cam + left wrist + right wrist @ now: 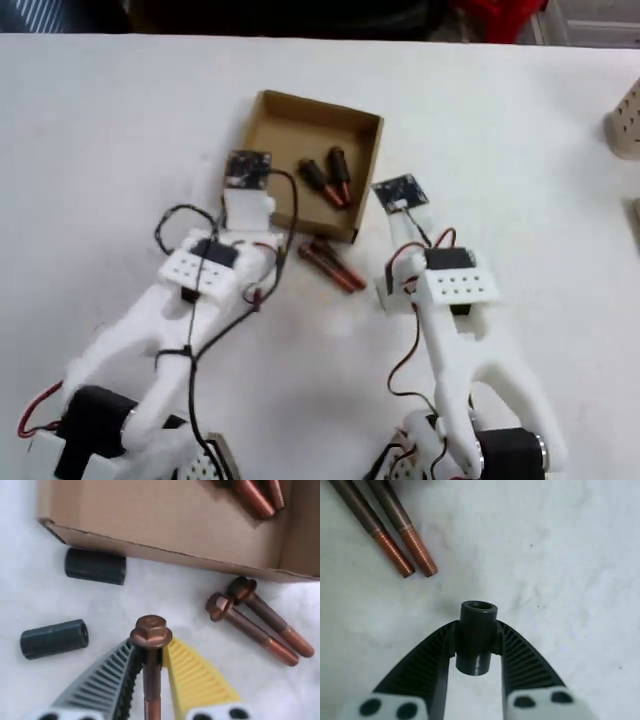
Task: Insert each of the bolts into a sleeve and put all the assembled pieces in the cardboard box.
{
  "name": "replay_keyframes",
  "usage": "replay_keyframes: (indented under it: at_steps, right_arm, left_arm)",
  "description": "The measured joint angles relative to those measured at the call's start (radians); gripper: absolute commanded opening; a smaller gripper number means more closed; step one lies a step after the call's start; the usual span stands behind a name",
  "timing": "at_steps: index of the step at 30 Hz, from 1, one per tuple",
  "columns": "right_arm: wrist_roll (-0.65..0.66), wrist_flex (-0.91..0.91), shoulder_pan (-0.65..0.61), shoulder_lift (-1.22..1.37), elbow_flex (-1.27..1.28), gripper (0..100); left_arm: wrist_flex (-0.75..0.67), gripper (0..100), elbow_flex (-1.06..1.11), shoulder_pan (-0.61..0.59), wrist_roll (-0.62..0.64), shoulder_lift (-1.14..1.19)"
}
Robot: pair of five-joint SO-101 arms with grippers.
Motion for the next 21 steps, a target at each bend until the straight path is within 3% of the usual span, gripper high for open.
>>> replay_keyframes:
  at_steps: [6,15,21]
  right_arm:
    - [-0.176,-0.143,-0.087,0.0,0.04,1.7]
    - [-0.195,-0.227,-0.341,0.0,0.069,1.7]
    - [-0.195,-0.295,-0.428,0.0,0.069,1.7]
  left_arm:
    - [-0.035,2,0.0,-0.025,0.0,-0.002]
    - [-0.206,2,0.066,-0.11,-0.006,-0.002]
    - [-0.236,2,0.074,-0.114,-0.141,-0.002]
